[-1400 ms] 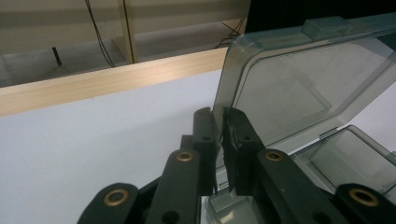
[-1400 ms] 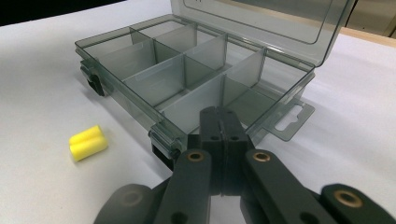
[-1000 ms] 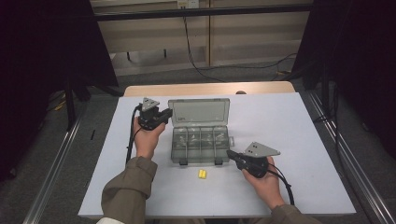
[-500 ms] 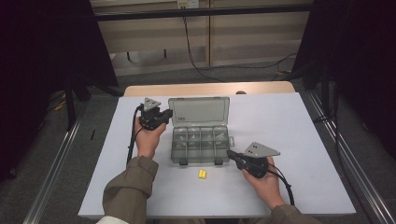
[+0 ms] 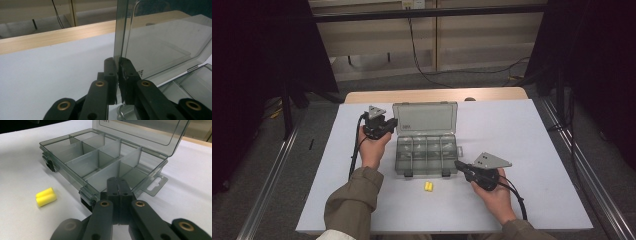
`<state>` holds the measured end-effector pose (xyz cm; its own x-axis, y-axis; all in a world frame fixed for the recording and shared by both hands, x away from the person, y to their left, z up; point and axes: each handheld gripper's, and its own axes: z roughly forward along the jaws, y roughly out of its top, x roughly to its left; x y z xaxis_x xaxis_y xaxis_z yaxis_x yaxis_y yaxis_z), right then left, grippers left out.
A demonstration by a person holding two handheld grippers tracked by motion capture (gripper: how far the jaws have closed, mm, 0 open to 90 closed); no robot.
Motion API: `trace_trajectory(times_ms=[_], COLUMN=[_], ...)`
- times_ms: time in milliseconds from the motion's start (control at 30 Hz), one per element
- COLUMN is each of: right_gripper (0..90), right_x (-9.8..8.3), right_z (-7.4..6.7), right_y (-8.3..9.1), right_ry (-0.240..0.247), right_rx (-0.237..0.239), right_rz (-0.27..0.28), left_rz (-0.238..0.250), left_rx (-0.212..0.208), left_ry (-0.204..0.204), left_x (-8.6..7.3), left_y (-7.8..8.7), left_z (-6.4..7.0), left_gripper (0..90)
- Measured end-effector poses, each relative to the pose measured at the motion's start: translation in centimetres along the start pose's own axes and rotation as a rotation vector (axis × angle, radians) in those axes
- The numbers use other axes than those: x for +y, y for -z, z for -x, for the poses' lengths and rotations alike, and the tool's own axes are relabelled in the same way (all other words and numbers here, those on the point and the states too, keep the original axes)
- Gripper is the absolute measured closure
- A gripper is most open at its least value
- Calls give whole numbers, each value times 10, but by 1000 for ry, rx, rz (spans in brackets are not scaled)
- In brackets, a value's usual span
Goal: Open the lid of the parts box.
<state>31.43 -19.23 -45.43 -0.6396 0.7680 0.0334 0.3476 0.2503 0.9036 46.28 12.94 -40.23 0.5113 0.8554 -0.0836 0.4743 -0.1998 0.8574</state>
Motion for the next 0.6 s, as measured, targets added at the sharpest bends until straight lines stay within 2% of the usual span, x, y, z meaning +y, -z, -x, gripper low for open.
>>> trace_trajectory(times_ms=[367,600], right_gripper=[900,900], right_x=[0,0], right_z=[0,0], right_y=[0,0], right_ry=[-2,0], right_rx=[0,1], right_rz=[1,1], left_rz=[-12,-33], left_rx=[9,17], left_ry=[11,-2], left_x=[-3,-7], left_y=[-7,-13], left_z=[-1,-1], left_gripper=[850,846])
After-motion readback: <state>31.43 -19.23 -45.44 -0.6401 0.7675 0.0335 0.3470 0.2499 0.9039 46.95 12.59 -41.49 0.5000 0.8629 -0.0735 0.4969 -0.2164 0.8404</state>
